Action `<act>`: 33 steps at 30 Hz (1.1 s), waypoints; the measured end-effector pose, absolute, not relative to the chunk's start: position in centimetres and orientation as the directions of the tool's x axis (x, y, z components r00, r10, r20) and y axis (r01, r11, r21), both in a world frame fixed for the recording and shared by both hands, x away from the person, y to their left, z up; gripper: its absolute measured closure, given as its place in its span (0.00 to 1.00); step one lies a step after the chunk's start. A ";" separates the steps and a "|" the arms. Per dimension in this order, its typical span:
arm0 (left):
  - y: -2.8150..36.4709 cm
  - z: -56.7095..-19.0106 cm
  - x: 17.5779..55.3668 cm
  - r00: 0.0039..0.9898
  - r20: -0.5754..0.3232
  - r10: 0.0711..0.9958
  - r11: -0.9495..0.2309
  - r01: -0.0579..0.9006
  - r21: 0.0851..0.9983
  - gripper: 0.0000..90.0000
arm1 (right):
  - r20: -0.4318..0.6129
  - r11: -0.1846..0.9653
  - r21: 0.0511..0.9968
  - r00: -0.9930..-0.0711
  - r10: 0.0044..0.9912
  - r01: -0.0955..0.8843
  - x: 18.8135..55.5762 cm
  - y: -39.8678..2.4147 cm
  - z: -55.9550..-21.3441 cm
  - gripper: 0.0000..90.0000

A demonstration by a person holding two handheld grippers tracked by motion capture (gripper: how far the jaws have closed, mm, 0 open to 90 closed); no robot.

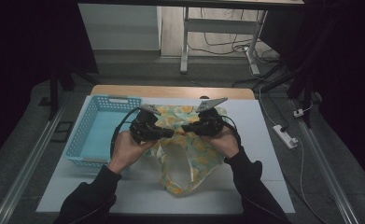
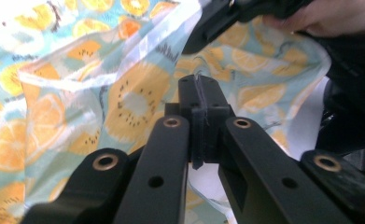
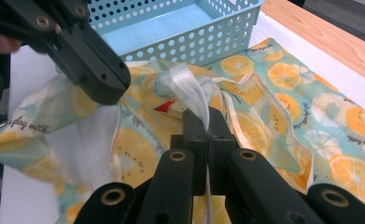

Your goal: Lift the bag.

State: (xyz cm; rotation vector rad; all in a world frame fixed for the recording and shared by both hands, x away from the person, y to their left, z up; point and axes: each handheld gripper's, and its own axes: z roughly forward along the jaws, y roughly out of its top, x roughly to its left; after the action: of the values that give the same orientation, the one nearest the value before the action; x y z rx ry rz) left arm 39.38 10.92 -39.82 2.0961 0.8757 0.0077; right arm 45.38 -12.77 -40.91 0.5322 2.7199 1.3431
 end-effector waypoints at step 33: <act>12.1 -32.6 40.6 0.782 -0.262 0.566 -0.351 0.516 0.781 1.00 | 0.094 0.529 0.817 -0.957 0.273 0.231 44.5 -12.5 -35.7 1.00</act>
State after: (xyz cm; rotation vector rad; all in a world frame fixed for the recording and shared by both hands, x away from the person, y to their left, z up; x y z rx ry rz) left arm 40.59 12.12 -32.58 2.0182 0.8089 0.0650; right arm 44.53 -12.46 -35.68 0.4466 2.7070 1.4351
